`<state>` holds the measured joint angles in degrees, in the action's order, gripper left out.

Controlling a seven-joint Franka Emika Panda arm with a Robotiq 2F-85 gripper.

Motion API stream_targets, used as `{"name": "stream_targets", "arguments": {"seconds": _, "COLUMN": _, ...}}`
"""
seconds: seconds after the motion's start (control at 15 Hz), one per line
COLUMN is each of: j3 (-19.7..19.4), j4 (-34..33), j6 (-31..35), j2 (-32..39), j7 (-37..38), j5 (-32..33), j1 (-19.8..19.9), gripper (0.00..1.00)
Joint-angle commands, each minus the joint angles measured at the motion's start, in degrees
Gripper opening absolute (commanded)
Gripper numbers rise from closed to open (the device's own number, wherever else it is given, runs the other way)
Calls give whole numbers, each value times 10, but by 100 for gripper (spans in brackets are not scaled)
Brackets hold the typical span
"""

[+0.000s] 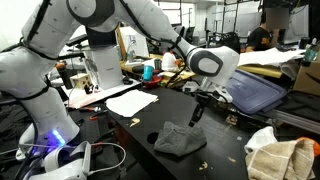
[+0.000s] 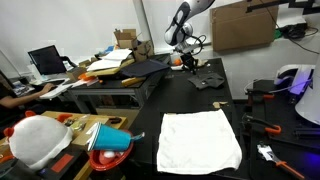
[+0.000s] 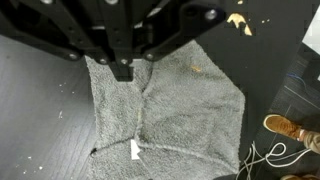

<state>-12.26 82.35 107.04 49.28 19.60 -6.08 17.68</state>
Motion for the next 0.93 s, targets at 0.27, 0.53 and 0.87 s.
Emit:
{"name": "stream_targets", "arguments": {"seconds": 0.27, "j3": -4, "j4": 8, "j6": 79, "j2": 24, "j7": -4, "j5": 14, "j1": -30, "gripper": 0}}
{"name": "stream_targets", "arguments": {"seconds": 0.53, "j3": -6, "j4": 10, "j6": 89, "j2": 31, "j7": -5, "j5": 19, "j1": -39, "gripper": 0}}
{"name": "stream_targets", "arguments": {"seconds": 0.87, "j3": 1, "j4": 33, "j6": 105, "j2": 14, "j7": -15, "j5": 18, "j1": -45, "gripper": 0}}
